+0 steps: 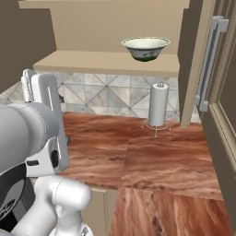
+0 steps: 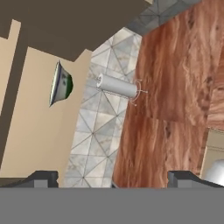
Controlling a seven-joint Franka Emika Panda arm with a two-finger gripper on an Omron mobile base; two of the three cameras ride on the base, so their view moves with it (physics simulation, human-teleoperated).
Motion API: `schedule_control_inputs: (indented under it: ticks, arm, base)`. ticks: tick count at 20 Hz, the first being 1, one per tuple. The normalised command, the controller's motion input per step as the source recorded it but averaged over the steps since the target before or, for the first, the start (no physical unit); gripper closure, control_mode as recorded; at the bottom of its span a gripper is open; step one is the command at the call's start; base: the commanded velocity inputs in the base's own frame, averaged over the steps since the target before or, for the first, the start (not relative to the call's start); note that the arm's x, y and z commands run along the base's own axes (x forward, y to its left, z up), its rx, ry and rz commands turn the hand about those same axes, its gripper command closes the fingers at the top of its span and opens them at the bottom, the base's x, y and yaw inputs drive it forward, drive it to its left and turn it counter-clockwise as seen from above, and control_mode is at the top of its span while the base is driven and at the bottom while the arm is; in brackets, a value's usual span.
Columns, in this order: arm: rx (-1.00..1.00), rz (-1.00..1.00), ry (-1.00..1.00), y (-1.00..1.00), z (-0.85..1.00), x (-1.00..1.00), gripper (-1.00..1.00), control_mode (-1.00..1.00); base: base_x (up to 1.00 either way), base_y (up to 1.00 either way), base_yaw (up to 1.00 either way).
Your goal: Move the bowls from the cabinet to the plates on the dining table.
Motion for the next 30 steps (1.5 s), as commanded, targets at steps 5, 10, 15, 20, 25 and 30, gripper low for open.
schedule_control_inputs:
  ticks: [5, 10, 15, 20, 25, 30]
  arm:
    - [0.0, 0.0, 0.0, 0.0, 0.0, 0.0, -1.0, 1.0]
    - [0.0, 0.0, 0.0, 0.0, 0.0, 0.0, -1.0, 1.0]
    - [0.0, 0.0, 0.0, 0.0, 0.0, 0.0, -1.0, 1.0]
    - [0.0, 0.0, 0.0, 0.0, 0.0, 0.0, -1.0, 1.0]
    - [0.02, 0.0, -0.03, -0.05, -0.03, 0.2, -1.0, -1.0]
    - [0.03, -0.07, -0.02, 0.03, 0.03, 0.19, -1.0, -1.0]
  base:
    - [0.62, -0.14, 0.0]
    - [0.62, -0.13, 0.0]
    - [0.62, -0.14, 0.0]
    - [0.62, -0.17, 0.02]
    - [0.37, -0.09, 0.01]
    - [0.0, 0.0, 0.0]
